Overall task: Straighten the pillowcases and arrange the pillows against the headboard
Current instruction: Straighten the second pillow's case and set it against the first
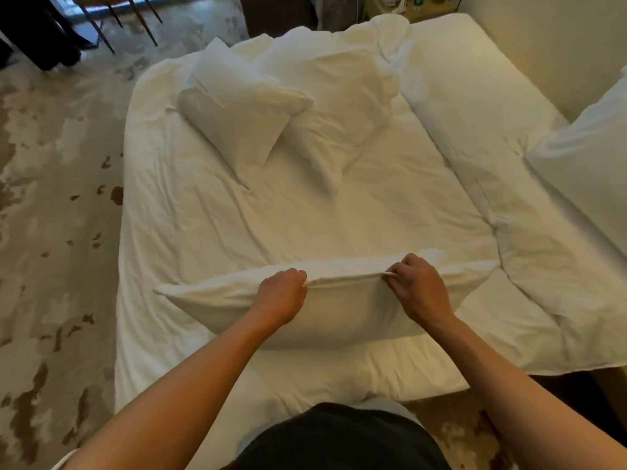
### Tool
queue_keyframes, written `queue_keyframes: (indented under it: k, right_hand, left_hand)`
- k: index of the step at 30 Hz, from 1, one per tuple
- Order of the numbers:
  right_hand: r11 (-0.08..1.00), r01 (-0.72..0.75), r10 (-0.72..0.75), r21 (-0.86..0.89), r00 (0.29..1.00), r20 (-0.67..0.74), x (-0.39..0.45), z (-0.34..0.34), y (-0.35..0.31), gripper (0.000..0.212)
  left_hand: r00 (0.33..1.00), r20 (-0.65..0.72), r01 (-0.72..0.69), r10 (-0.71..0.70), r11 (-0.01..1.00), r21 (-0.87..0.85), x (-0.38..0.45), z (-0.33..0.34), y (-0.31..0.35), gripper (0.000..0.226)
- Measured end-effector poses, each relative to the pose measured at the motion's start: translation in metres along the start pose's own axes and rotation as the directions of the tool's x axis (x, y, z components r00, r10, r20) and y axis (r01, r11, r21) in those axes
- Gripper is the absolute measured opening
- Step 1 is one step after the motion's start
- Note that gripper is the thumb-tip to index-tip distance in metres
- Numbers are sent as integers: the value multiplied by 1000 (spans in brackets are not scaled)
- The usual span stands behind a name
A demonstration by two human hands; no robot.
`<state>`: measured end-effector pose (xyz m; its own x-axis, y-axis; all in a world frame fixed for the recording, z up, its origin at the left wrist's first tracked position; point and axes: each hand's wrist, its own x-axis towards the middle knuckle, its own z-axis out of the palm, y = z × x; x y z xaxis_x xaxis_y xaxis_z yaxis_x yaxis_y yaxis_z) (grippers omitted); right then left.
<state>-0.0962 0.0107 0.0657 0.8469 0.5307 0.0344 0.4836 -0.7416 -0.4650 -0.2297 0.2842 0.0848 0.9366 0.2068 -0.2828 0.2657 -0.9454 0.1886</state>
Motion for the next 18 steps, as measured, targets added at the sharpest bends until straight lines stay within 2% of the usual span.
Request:
queue_keyframes:
  k: [5, 10, 15, 18]
  right_hand:
    - [998, 67, -65, 16, 992, -106, 27, -3, -5, 6]
    - [998, 55, -51, 28, 991, -122, 37, -14, -5, 9]
    - [993, -56, 69, 105, 990, -125, 31, -16, -4, 7]
    - [992, -20, 33, 122, 994, -101, 30, -12, -2, 3]
  left_hand:
    - [988, -90, 121, -124, 992, -40, 7, -17, -6, 15]
    - [986, -111, 124, -124, 992, -11, 17, -24, -9, 12]
    - [978, -68, 188, -196, 976, -112, 22, -18, -8, 8]
    - [979, -15, 199, -203, 968, -153, 22, -15, -11, 11]
